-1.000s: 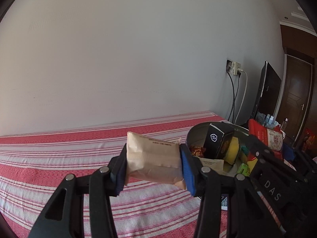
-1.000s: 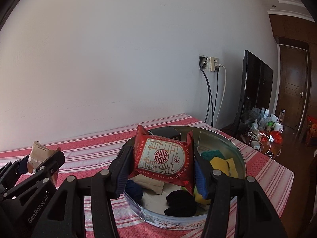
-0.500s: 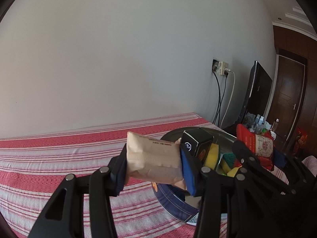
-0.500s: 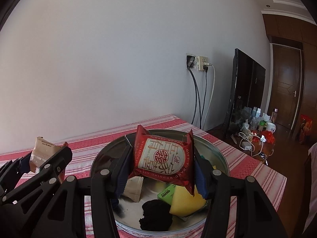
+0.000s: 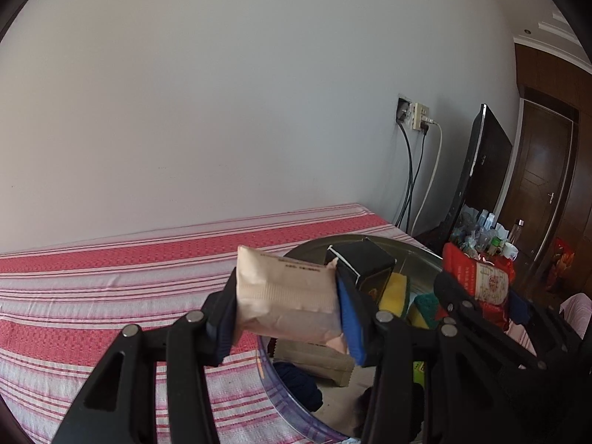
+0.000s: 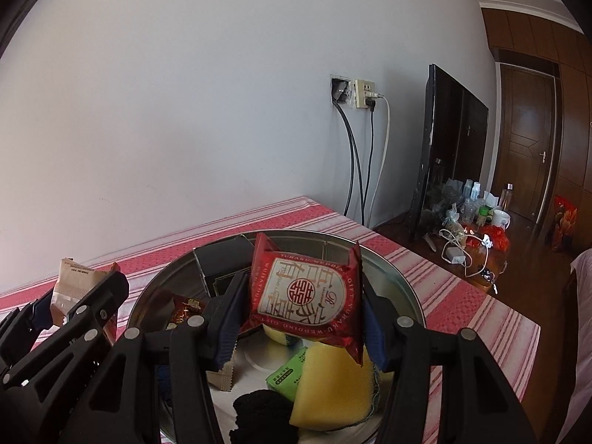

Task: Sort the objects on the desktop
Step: 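Open both tools to drop the snack bag and red packet into the basin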

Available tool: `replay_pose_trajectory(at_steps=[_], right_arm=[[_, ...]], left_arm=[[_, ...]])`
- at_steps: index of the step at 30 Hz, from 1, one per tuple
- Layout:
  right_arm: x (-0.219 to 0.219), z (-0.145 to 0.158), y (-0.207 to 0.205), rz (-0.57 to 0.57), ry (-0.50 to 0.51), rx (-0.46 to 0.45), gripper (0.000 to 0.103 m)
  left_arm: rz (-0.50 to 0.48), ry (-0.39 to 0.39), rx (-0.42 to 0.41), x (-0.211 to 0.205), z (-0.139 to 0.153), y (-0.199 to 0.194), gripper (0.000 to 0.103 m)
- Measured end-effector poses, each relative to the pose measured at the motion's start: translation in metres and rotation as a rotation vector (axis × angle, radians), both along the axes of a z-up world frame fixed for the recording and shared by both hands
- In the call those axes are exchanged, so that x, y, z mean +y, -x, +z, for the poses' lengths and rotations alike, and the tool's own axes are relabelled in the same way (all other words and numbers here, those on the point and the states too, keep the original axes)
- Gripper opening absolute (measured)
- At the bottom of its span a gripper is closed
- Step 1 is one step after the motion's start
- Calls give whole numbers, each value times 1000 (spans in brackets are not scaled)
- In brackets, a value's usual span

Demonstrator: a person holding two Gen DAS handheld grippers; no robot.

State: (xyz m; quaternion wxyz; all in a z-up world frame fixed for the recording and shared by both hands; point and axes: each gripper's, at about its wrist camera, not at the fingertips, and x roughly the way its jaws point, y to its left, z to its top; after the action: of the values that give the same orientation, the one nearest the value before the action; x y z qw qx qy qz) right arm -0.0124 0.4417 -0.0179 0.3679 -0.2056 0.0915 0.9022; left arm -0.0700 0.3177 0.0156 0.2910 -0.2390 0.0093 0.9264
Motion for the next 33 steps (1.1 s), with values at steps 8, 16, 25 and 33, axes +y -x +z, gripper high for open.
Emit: replay_pose_trajectory(at_steps=[8, 16, 25, 33], right_arm=[[19, -7, 4, -24, 28, -49, 63], [5, -8, 3, -11, -10, -8, 69], [-2, -3, -1, 7, -18, 10, 71], [-17, 6, -6, 19, -39, 36, 74]], left_arm=[[14, 4, -33, 6, -16, 10, 61], [93, -33, 9, -24, -13, 12, 97], [99, -77, 27, -42, -2, 8, 102], [115, -79, 46, -62, 7, 2, 102]])
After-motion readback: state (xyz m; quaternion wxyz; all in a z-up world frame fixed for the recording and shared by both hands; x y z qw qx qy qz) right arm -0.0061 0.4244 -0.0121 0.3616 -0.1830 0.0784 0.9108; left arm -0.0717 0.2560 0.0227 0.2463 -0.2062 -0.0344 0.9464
